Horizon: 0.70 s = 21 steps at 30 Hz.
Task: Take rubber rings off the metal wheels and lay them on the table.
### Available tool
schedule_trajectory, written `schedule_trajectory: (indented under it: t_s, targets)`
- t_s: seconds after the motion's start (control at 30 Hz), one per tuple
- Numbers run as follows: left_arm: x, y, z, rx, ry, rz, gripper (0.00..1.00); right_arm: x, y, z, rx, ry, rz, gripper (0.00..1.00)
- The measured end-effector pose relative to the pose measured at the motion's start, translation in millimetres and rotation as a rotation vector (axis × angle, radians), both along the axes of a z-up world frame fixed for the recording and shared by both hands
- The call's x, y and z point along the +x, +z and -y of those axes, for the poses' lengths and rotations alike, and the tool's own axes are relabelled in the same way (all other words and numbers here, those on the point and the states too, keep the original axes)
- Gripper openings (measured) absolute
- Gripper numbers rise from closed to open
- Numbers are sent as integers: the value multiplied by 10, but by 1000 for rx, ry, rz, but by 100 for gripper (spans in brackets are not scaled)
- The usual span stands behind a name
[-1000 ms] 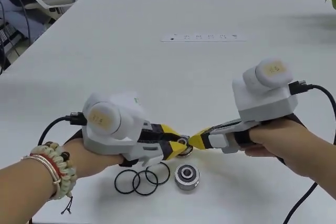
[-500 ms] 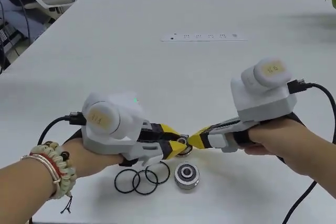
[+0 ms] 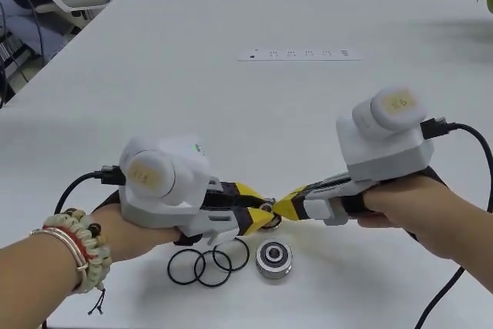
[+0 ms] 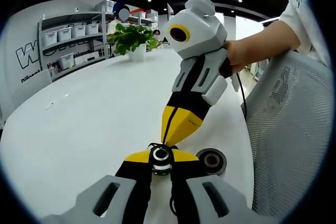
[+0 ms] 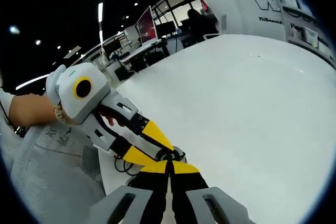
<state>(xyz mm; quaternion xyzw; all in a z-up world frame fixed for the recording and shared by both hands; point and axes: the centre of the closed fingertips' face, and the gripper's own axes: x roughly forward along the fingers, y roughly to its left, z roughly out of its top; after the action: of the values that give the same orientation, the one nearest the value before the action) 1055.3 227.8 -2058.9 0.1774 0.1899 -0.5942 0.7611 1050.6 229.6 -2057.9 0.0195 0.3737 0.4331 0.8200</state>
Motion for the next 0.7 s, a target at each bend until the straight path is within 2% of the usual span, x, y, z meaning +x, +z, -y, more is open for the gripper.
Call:
schedule_trajectory:
  t_s: [0.13,0.23,0.3,0.33,0.4,0.5,0.7]
  targets:
    - [1,-1,2,-1,0,0,8,1,21,-23,12,2,0,0]
    - [2,-2,4,-1,1,0,8,-26,209,-184,132,23,-2,0]
    - [3,-2,3,-2,2,0,8,6,134,-109,32,30,28,0]
    - [3,-2,4,-2,3,0,8,-11,139,-159,38,38,43,0]
    - [3,-2,5,-2,4,0,8,-5,109,-131,41,17,16,0]
    - [2,-2,6,-3,6,1,8,34,29,-30,-4,-16,8,0]
    - [0,2,12,-3,6,8,8,29,-40,23,-30,-31,-12,0]
